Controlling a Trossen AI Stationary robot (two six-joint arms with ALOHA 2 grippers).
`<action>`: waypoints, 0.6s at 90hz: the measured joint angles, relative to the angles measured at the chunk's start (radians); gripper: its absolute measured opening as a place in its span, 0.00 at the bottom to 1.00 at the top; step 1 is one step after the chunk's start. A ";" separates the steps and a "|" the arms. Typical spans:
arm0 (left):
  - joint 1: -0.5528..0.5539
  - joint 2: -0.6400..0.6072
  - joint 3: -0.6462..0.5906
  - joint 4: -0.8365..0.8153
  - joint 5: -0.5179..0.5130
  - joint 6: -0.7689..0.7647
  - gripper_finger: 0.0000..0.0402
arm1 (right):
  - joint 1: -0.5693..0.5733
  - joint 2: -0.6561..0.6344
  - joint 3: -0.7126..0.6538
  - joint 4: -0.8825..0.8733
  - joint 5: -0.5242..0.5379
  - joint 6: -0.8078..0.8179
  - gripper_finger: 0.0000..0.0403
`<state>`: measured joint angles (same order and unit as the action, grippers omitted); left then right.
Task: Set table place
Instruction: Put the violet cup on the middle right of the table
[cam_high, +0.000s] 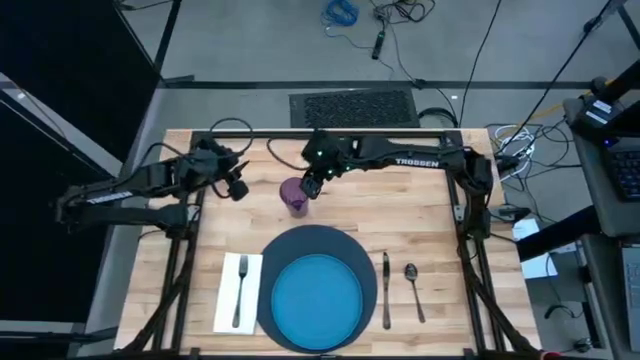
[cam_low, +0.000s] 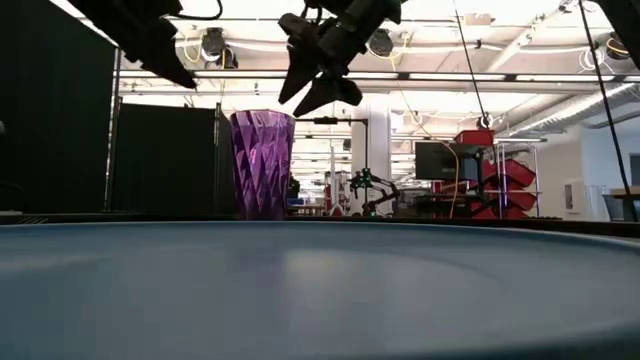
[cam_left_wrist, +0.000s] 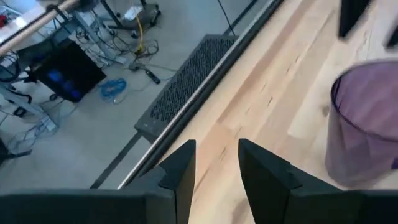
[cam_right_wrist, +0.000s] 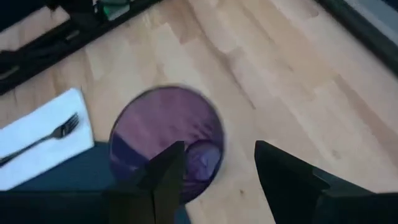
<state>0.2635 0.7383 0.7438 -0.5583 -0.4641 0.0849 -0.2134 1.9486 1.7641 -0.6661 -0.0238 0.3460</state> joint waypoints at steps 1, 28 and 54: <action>0.000 0.000 -0.001 0.003 0.000 0.000 0.27 | 0.002 0.002 0.000 0.002 0.000 0.001 0.45; 0.000 0.001 -0.002 0.029 0.045 0.000 0.27 | 0.006 0.049 0.000 0.003 0.005 0.010 0.45; 0.000 0.001 -0.002 0.029 0.045 -0.001 0.27 | 0.012 0.128 0.000 0.032 -0.003 0.006 0.44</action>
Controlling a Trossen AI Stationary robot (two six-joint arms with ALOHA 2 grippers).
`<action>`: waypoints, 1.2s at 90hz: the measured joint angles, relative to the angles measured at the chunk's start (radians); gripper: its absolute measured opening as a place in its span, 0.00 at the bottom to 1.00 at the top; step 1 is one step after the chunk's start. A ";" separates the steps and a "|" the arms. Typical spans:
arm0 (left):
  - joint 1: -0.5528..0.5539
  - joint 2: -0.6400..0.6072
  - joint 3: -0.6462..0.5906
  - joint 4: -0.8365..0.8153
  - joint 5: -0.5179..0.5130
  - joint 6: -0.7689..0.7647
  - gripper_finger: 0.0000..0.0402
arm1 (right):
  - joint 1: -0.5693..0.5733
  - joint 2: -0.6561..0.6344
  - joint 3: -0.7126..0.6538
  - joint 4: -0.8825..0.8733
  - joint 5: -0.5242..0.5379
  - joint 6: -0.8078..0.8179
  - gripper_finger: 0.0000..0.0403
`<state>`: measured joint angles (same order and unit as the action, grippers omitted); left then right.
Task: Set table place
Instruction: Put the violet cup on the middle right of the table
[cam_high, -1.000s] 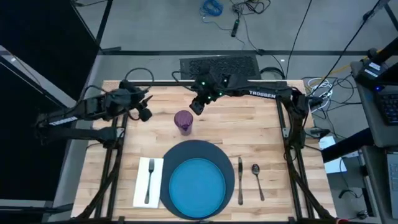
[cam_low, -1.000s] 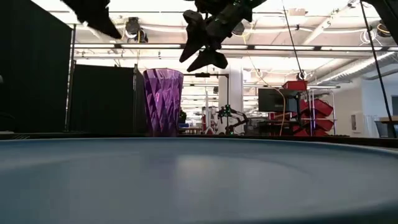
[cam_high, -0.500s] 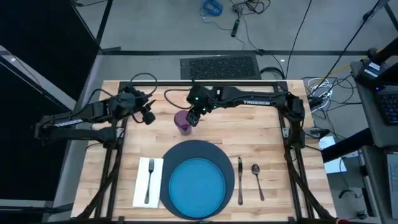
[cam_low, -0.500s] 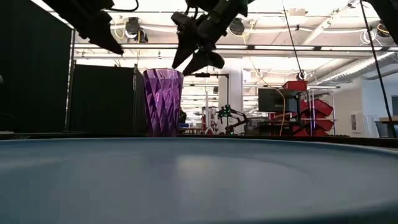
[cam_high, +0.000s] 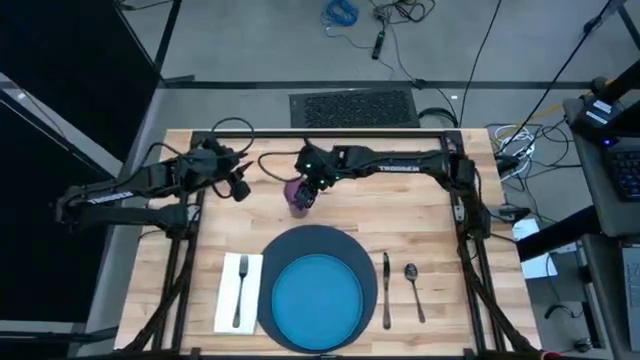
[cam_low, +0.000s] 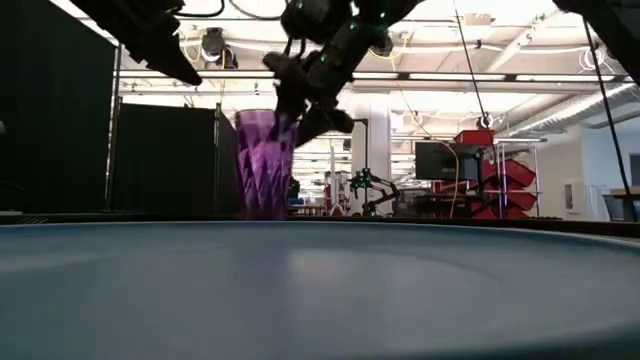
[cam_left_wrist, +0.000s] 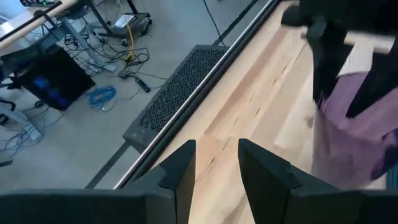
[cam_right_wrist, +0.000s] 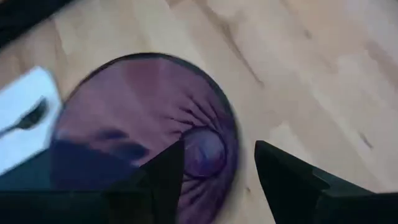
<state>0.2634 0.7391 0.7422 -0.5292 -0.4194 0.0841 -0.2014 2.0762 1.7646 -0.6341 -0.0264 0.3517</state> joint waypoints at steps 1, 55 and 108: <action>0.000 0.000 0.000 -0.001 0.000 0.000 0.27 | 0.000 0.004 0.000 0.000 0.000 -0.003 0.43; 0.000 -0.001 -0.106 0.094 0.000 0.000 0.27 | -0.029 0.024 0.463 -0.598 -0.007 -0.180 0.00; -0.003 0.018 -0.198 0.432 0.252 -0.002 0.27 | 0.001 -0.503 -0.258 -0.669 -0.100 0.060 0.00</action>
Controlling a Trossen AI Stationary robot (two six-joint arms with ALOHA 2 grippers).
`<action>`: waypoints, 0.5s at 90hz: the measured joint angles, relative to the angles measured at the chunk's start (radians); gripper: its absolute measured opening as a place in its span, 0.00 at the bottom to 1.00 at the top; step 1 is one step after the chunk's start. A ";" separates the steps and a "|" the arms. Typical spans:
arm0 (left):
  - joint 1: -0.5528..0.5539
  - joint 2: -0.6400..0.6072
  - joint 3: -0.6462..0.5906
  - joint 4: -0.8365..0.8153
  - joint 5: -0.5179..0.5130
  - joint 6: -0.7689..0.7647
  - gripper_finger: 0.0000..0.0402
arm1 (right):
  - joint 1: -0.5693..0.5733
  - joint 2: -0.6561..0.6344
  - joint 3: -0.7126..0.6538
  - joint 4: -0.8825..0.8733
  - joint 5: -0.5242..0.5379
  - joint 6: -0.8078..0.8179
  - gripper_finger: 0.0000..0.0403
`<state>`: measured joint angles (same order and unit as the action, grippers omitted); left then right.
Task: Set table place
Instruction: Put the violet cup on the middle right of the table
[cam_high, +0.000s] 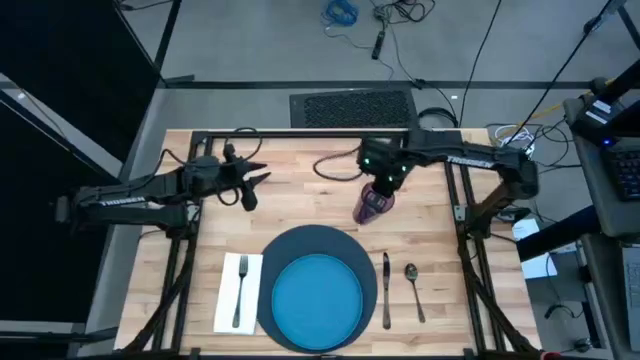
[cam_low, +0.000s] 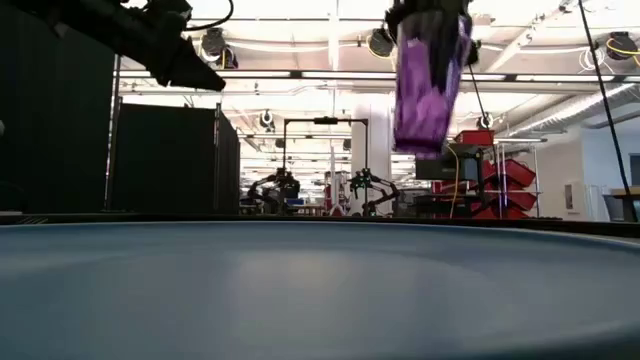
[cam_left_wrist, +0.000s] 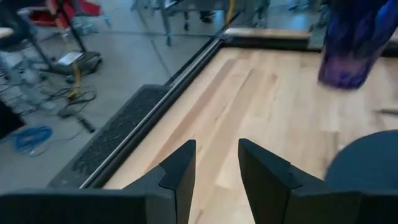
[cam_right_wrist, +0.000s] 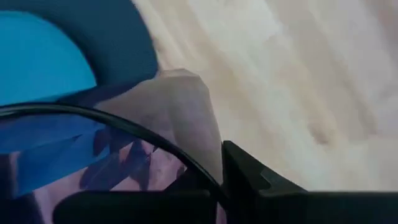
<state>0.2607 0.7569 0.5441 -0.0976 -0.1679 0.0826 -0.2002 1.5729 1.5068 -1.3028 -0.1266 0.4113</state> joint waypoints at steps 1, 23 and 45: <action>0.000 0.001 0.000 0.001 0.003 0.000 0.27 | 0.002 -0.004 -0.018 0.011 -0.004 0.003 0.00; 0.000 0.032 0.000 0.054 0.011 -0.023 0.27 | 0.039 -0.015 -0.192 0.078 0.004 0.048 0.00; 0.001 0.044 0.000 0.095 0.011 -0.023 0.27 | 0.071 -0.008 -0.197 0.111 0.051 0.068 0.00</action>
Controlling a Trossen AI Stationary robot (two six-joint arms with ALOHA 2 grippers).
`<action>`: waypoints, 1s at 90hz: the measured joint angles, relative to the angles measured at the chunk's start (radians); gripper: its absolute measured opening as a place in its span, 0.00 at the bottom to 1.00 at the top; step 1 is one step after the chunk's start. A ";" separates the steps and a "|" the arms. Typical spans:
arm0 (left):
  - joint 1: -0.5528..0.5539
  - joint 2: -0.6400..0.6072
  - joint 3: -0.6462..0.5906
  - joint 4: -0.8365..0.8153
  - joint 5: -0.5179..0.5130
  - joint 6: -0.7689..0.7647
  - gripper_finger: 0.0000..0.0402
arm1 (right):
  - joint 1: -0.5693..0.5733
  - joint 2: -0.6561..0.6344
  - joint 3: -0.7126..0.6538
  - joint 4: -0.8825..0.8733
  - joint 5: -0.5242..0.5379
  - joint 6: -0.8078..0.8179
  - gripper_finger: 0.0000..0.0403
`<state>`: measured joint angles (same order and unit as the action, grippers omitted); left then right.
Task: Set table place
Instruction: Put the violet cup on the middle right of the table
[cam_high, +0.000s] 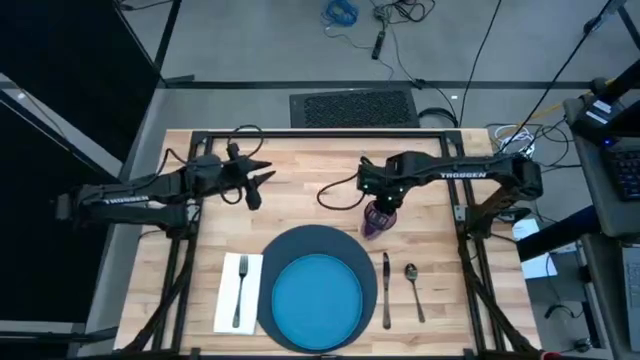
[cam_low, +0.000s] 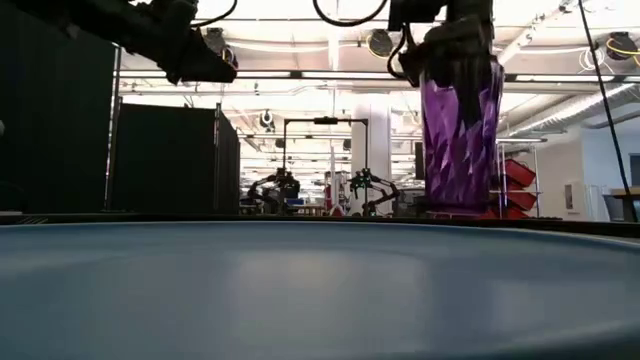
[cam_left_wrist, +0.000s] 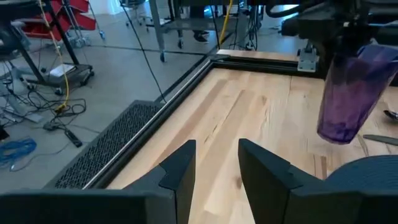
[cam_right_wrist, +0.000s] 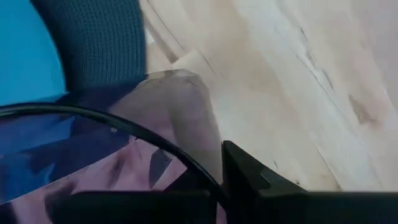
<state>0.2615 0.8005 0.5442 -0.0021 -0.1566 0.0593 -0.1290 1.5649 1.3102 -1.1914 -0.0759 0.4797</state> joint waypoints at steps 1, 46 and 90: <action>0.000 0.000 0.000 0.000 0.000 0.000 0.27 | 0.000 0.000 0.000 0.000 0.001 0.000 0.00; 0.000 0.000 0.000 -0.006 0.000 -0.001 0.27 | 0.020 0.076 0.001 0.035 0.003 -0.008 0.00; 0.000 0.000 0.000 -0.006 0.000 -0.002 0.27 | 0.020 0.086 0.001 0.040 0.000 -0.012 0.16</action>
<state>0.2615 0.8005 0.5442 -0.0086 -0.1570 0.0578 -0.1093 1.6508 1.3109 -1.1513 -0.0761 0.4679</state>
